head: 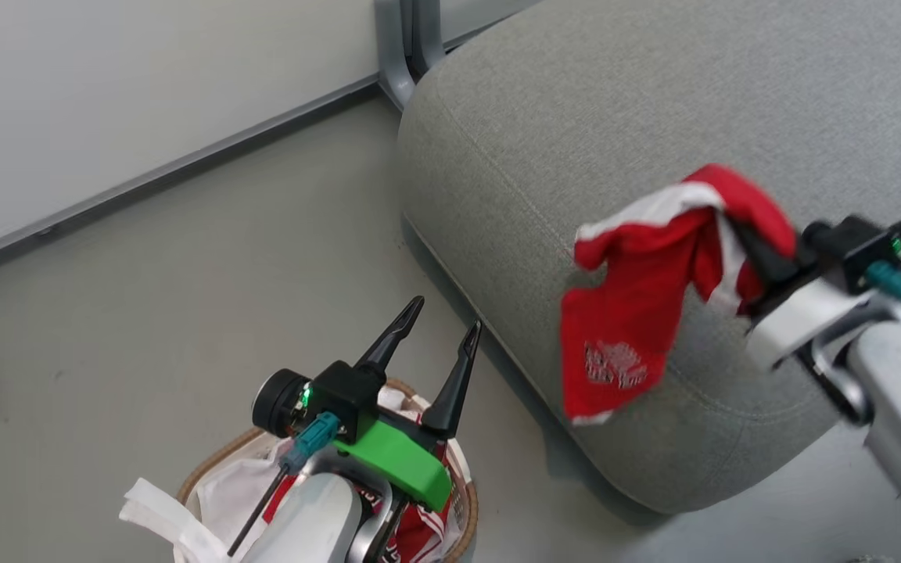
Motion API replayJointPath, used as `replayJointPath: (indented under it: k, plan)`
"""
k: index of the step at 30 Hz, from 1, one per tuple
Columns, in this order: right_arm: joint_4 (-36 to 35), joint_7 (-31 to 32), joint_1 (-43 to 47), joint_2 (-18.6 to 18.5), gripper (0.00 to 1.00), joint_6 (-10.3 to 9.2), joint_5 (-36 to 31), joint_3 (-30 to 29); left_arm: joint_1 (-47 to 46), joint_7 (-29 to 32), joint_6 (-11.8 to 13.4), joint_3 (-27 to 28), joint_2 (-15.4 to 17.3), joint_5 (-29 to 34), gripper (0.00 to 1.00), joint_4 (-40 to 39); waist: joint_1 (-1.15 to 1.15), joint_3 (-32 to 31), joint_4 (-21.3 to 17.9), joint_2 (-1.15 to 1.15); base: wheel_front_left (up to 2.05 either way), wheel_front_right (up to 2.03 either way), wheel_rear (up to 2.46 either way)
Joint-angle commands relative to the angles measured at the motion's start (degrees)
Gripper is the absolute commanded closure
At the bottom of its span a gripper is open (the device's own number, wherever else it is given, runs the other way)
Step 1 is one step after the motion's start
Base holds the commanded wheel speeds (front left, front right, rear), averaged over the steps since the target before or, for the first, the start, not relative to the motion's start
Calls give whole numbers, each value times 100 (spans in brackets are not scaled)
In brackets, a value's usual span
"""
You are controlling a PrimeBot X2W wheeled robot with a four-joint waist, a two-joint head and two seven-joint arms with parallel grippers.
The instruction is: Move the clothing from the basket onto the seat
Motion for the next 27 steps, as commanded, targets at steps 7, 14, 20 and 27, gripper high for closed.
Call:
replayJointPath:
  k: [7,14,20,27]
  plan:
    - [546,-13,-1477,-628,100,-8,-295,-713,-281,-1,13,-99,36,115,0,167,0,936,701,55,0,0,0]
    - [1556,-14,-2301,-864,100,-8,-639,-921,-467,0,13,-191,89,133,0,275,0,1399,1092,55,0,0,0]
    - [2710,-13,-2570,-830,100,-9,-785,-1375,-641,-1,13,-238,156,170,0,328,0,1818,1465,55,0,0,0]
    - [3295,-13,-2122,-483,55,-9,-973,-2147,-701,-1,13,-130,178,180,0,405,0,2095,1749,55,0,0,0]
